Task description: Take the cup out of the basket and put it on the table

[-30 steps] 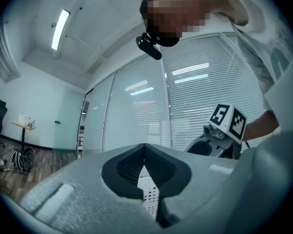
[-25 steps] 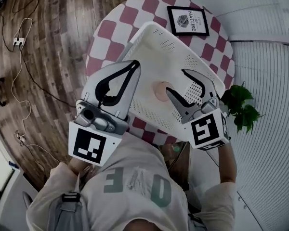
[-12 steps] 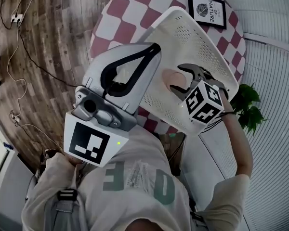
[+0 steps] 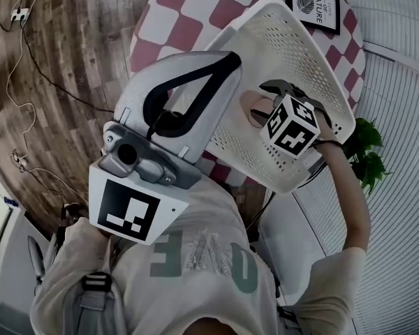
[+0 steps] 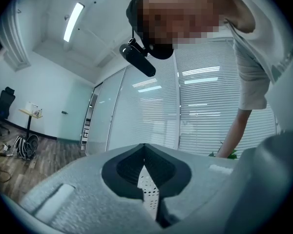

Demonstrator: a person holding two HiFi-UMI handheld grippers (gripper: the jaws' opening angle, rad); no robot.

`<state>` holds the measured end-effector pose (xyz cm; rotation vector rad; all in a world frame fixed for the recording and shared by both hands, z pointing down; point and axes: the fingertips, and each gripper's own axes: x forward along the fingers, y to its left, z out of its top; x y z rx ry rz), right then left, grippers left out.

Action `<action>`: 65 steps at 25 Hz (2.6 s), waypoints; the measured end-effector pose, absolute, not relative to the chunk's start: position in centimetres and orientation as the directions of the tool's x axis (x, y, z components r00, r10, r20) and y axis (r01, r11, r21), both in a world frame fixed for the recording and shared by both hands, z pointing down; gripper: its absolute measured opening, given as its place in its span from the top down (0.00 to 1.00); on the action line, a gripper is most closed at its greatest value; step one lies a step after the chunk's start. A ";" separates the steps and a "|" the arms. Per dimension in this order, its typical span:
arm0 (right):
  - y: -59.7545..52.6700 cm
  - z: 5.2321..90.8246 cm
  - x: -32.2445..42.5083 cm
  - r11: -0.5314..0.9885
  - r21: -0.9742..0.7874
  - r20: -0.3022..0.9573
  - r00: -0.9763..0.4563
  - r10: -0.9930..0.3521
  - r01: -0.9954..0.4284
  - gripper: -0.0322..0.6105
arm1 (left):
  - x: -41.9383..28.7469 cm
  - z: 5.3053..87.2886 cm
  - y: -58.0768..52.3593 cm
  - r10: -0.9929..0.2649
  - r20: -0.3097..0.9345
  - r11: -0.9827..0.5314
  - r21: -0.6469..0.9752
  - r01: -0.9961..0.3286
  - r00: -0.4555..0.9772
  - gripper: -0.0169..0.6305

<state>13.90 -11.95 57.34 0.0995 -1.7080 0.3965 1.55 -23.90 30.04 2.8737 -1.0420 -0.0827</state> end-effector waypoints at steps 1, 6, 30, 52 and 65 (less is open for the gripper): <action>-11.8 57.7 14.1 0.932 -0.209 0.971 -0.176 0.161 -0.296 0.57 | 1.4 30.0 -24.0 -0.647 -0.026 -0.760 0.110 -0.641 0.762 0.97; -11.8 58.9 15.3 0.930 -0.191 0.979 -0.132 0.156 -0.315 0.74 | 1.9 30.2 -24.2 -0.644 -0.009 -0.763 0.091 -0.640 0.765 0.97; -14.9 54.3 14.3 0.871 -0.044 0.985 -0.166 -0.043 -0.490 0.92 | 0.9 30.5 -24.7 -0.685 0.014 -0.724 0.089 -0.684 0.728 0.97; -12.8 30.1 18.0 0.402 0.169 0.609 -0.225 -0.761 -0.900 0.92 | 6.8 19.8 -16.4 -0.581 -0.123 -0.805 -0.060 -0.590 0.805 0.97; -2.7 21.0 21.1 0.030 0.004 0.209 -0.029 -0.978 -1.000 0.92 | 10.0 16.1 -9.9 -0.501 -0.183 -0.843 -0.118 -0.525 0.846 0.97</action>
